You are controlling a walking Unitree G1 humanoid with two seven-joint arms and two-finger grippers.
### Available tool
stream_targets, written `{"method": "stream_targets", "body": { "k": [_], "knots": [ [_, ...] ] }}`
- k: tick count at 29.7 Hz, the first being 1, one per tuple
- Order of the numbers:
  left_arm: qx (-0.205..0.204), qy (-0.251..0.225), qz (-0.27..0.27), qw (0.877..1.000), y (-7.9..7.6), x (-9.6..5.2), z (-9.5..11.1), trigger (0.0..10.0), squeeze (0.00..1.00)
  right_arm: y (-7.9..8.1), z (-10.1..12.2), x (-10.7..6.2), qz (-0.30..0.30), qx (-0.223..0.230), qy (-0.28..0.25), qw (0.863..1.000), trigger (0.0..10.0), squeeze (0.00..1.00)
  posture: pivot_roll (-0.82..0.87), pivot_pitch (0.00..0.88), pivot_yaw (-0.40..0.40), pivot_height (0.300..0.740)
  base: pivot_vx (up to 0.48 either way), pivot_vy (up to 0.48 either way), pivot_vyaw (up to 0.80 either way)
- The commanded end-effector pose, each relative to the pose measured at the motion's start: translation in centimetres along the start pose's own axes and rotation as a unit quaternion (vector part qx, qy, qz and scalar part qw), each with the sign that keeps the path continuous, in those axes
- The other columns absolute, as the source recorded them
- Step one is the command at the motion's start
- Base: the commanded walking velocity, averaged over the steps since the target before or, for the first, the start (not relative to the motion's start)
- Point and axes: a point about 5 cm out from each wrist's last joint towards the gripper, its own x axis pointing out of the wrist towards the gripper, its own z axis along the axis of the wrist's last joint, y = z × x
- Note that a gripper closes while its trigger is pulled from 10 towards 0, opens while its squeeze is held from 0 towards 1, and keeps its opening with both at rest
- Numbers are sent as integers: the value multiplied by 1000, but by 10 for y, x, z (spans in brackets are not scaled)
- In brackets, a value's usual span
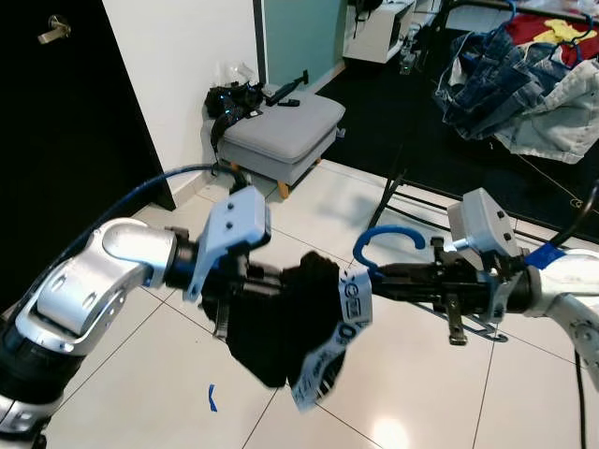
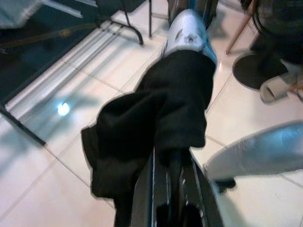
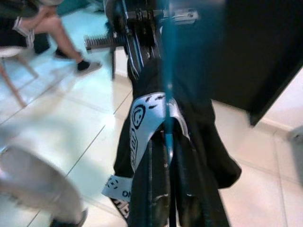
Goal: Hang hanger
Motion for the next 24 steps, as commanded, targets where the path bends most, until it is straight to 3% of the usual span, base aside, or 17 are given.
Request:
{"method": "stream_targets", "body": {
  "k": [1,7,9,12,13,15,16,17,19,23,24],
  "knots": [
    [8,-12,22,1000,7,-7,4,0,0,-5,0,-5,-27,-2,-1,1000,10000,1000,-8,93,65,740,0,0,0],
    [11,-6,60,998,19,-19,4,0,0,-10,-9,-30,-103,5,17,994,10000,1000,-9,97,64,740,0,0,0],
    [13,0,75,997,23,-25,3,0,0,-12,-10,-48,-148,9,23,989,10000,1000,-11,104,63,740,0,0,0],
    [14,2,82,997,25,-28,3,0,0,-12,-10,-56,-166,10,27,986,10000,1000,-11,104,63,740,0,0,0],
    [15,5,92,996,28,-32,3,0,0,-11,-11,-67,-190,13,28,981,10000,1000,-15,109,65,740,0,0,0],
    [15,5,92,996,28,-32,3,0,0,-11,-11,-67,-190,13,28,981,10000,1000,-15,109,65,740,0,0,0],
    [18,7,104,994,32,-37,3,0,0,-8,-12,-78,-218,19,21,975,10000,1000,-18,112,66,740,0,0,0],
    [18,7,104,994,32,-37,3,0,0,-8,-12,-78,-218,19,21,975,10000,1000,-18,112,66,740,0,0,0],
    [23,-3,126,992,39,-45,6,0,0,6,-16,-91,-264,46,-20,963,10000,1000,-28,117,73,740,0,0,0],
    [30,-31,145,988,46,-48,16,0,0,24,-32,-89,-285,97,-62,952,10000,1000,-30,118,75,740,0,0,0],
    [33,-41,152,987,48,-48,20,0,0,30,-38,-87,-287,115,-69,948,10000,816,-30,118,75,740,0,0,0]
  ]
}}
